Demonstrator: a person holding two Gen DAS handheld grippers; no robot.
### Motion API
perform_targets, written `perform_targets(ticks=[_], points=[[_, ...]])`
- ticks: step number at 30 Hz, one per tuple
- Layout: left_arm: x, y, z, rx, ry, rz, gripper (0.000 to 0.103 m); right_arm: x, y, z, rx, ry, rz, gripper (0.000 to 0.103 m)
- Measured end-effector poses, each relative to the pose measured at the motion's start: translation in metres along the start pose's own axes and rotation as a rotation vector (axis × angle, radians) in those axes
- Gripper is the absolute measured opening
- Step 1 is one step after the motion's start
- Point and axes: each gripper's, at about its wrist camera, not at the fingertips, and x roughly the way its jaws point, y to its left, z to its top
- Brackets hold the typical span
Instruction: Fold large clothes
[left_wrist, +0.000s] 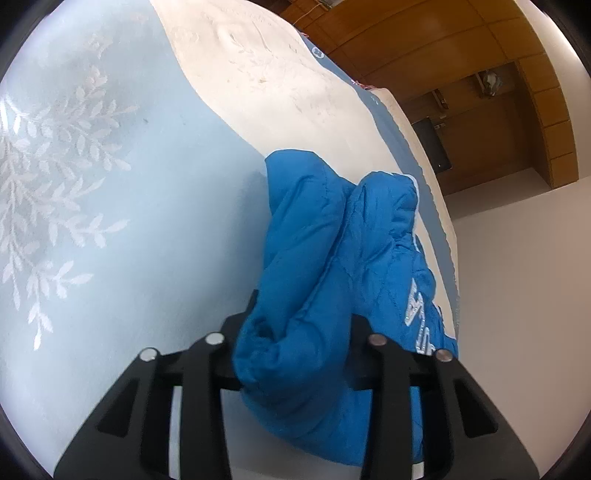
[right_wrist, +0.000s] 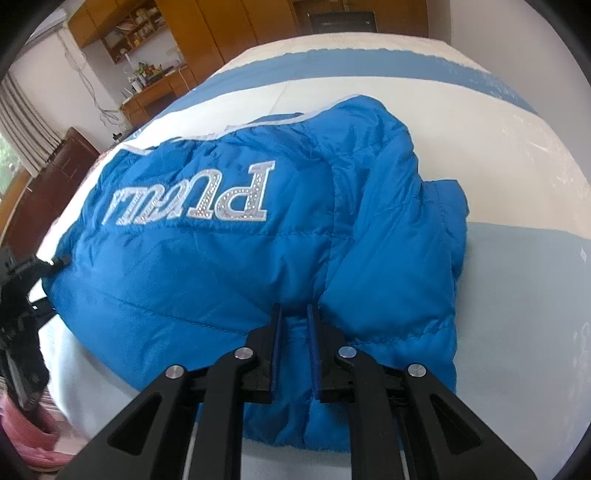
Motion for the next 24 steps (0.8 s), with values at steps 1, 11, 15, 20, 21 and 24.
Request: perform_targets(ticks=[1, 11, 15, 20, 21, 24], points=[[-0.003, 0.001, -0.001, -0.004, 0.001, -0.005, 0.031, -0.007, -0.002, 0.0, 0.003, -0.006, -0.001, 0.012], [0.001, 0.0, -0.007, 0.037, 0.011, 0.044, 0.033, -0.008, -0.058, -0.015, 0.165, 0.058, 0.044, 0.007], [0.005, -0.001, -0.008, 0.075, 0.006, 0.07, 0.035, 0.007, -0.058, -0.018, 0.148, 0.068, 0.043, 0.005], [0.001, -0.006, -0.004, 0.065, 0.01, 0.068, 0.031, 0.011, -0.047, -0.017, 0.092, 0.068, -0.017, 0.005], [-0.002, -0.01, -0.003, 0.078, 0.004, 0.068, 0.03, 0.009, -0.048, -0.016, 0.101, 0.075, -0.013, 0.005], [-0.02, -0.031, -0.002, 0.148, -0.027, 0.054, 0.028, -0.005, -0.052, -0.011, 0.119, 0.069, 0.012, 0.011]])
